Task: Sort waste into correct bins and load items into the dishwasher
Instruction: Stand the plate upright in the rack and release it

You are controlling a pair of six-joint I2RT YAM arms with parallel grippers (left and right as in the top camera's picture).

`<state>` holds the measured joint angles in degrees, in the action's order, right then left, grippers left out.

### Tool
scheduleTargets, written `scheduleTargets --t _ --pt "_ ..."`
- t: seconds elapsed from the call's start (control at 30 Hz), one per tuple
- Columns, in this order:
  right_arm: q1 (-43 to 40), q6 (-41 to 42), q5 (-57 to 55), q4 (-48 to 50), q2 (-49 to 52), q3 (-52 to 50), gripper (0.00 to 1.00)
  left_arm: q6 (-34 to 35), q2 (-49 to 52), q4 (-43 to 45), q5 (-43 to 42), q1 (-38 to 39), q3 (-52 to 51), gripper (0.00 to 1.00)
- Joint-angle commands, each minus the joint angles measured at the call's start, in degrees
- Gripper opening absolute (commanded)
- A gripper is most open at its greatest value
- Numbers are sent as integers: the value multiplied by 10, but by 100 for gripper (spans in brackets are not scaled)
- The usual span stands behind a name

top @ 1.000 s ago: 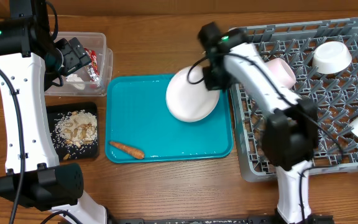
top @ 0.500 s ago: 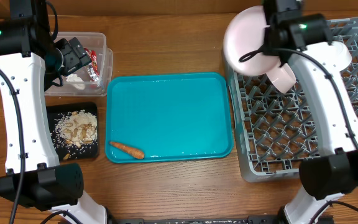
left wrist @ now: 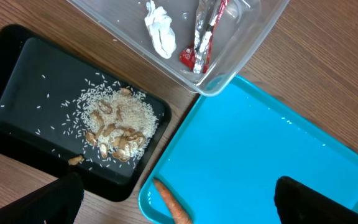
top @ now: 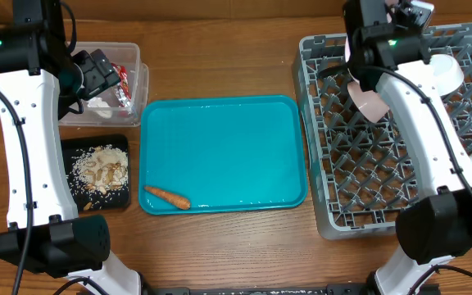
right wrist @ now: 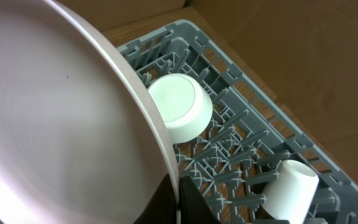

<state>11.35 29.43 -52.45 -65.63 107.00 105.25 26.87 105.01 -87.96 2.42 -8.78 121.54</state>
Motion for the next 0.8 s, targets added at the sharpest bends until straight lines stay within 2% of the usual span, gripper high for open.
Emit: scheduleTargets --t 0.0,0.63,0.77 --pt "5 25 -38 22 -4 -20 4 0 -2 -1 7 -2 4 100" --pt "38 23 -5 88 -3 -139 4 -1 -2 -1 7 -2 4 100" --pt "41 23 -74 96 -3 -136 4 -1 -2 -1 7 -2 4 100"
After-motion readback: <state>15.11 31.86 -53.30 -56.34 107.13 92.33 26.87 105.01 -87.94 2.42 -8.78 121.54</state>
